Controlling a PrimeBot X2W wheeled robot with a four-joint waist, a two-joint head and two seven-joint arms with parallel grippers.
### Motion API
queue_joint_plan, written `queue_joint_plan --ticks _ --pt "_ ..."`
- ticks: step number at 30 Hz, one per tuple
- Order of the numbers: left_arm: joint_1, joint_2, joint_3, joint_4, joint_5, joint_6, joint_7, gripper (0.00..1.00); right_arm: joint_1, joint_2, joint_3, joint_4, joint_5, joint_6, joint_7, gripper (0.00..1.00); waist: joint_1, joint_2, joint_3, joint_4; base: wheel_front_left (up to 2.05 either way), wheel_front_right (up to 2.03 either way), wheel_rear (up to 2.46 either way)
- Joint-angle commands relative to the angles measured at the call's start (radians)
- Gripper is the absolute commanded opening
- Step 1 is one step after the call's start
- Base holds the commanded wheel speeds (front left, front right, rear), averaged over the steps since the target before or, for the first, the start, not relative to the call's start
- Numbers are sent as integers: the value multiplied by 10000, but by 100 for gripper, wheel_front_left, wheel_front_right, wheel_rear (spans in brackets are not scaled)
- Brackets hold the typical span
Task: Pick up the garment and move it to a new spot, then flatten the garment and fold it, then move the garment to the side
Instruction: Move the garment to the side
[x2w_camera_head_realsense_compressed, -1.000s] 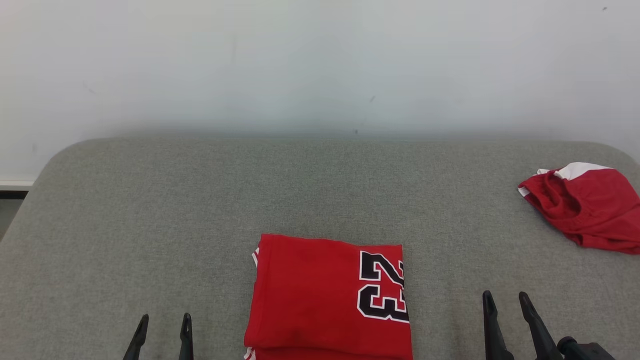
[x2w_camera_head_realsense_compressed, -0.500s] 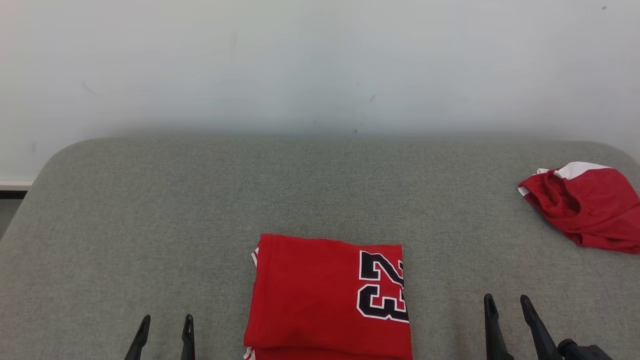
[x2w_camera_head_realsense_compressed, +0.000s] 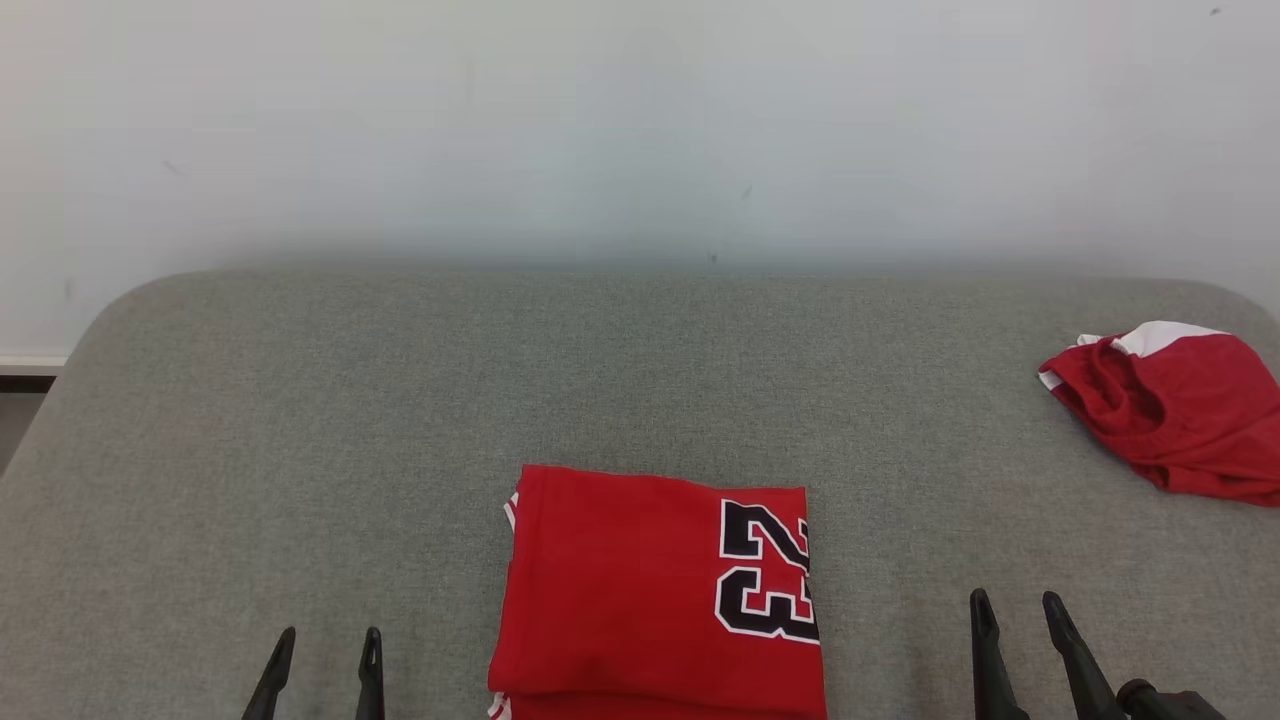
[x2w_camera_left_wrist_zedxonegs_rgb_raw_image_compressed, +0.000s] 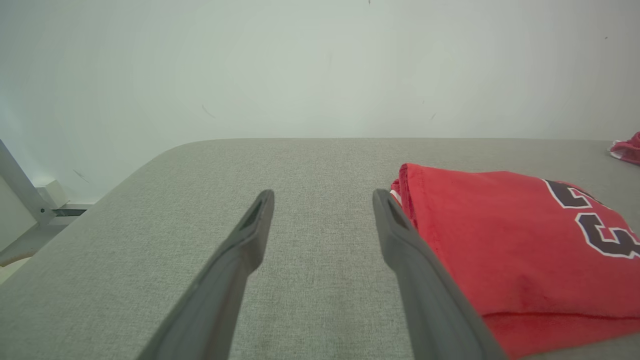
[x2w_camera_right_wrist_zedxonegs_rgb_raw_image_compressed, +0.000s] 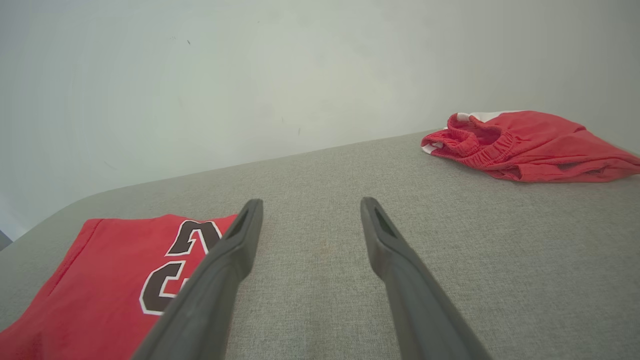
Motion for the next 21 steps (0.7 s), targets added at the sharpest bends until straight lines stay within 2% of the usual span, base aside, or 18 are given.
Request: queue_joint_plan --ticks 1,21 --pt "36 41 19 -46 43 12 -22 100 108 23 -26 -5 72 -22 3 100 0 0 2 -1 0 0 0" --pt "80 30 -1 -133 158 11 -22 100 -50 23 118 152 151 -21 3 100 0 0 25 34 0 0 0"
